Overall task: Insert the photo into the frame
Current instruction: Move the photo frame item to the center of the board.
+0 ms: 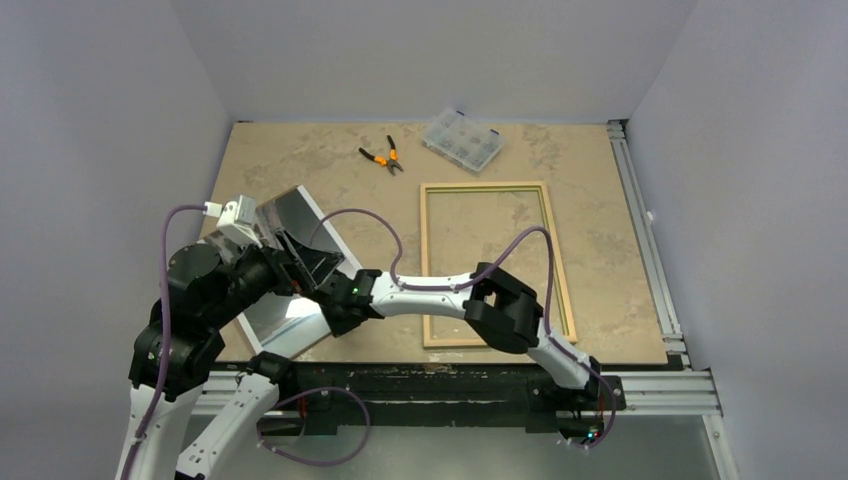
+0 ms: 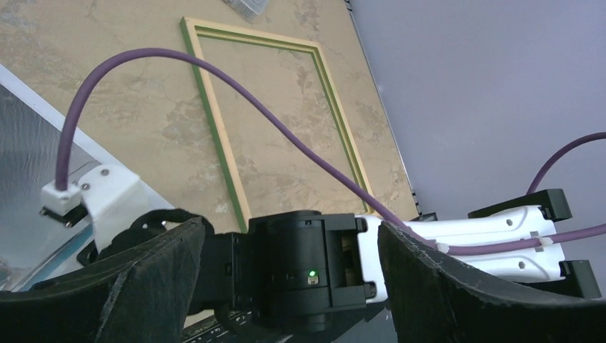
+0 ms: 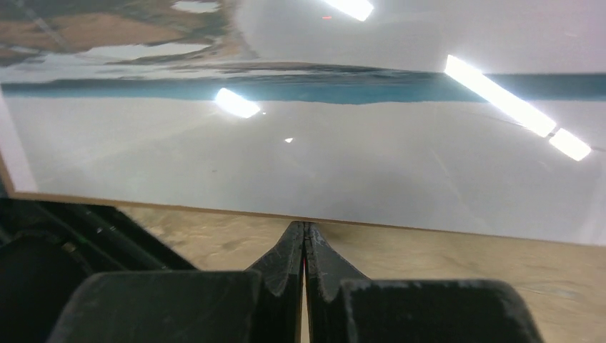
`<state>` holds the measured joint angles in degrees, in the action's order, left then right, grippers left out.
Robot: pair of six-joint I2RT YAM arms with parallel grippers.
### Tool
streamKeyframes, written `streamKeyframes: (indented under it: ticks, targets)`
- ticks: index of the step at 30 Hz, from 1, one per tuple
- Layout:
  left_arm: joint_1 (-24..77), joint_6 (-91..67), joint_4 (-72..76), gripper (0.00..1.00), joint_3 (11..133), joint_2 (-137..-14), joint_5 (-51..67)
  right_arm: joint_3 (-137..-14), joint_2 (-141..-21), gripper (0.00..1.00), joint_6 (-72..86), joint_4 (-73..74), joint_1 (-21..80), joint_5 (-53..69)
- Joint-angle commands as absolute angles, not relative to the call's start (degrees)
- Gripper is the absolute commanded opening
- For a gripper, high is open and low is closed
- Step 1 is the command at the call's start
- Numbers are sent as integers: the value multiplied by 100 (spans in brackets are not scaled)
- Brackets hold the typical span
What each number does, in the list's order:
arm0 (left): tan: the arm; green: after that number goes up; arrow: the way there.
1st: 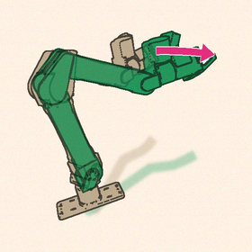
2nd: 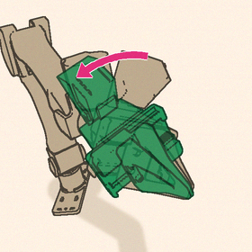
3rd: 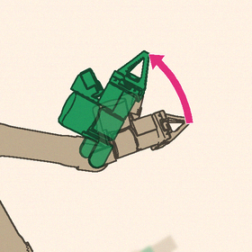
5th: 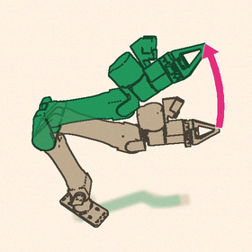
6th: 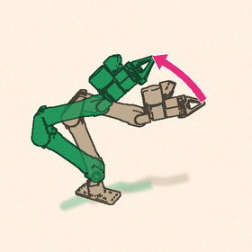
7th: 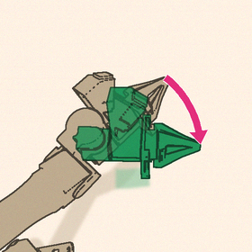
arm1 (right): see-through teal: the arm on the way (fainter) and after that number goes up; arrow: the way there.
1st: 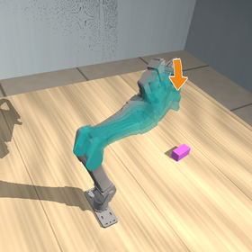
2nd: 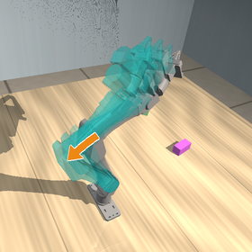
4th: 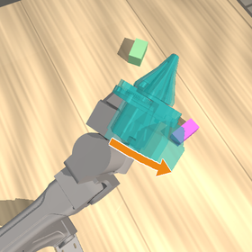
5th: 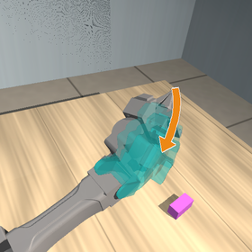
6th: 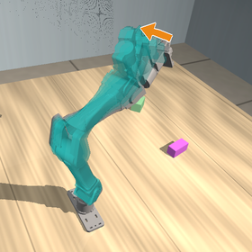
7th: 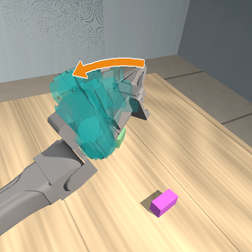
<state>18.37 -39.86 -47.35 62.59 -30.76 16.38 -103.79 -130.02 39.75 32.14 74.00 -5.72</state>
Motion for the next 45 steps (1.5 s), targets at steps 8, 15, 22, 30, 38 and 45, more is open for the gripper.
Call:
streamKeyframes:
  ticks: [8,15,22,30,38,45]
  targets:
    - [1793,-3999,-4808,88,6164,-3140,1527,-9873,-12461,0,4518,3024,6494,-1187]
    - [1793,-4022,-5325,88,6049,-3343,1014,-10025,-12559,0,4573,2795,5969,-741]
    - [1793,-4182,-5661,89,5798,-3659,656,-10706,-12872,0,4496,2885,5643,-431]
    - [1784,-4693,-6039,90,5163,-4312,22,-11121,-12857,0,4376,3243,5252,-435]
    - [1407,-4838,-5449,87,4432,-5081,-380,-10767,-12612,3,4071,3001,4738,-27]
    - [83,-4546,-4974,85,4016,-5659,-177,-11275,-12931,48,3726,3194,4357,244]
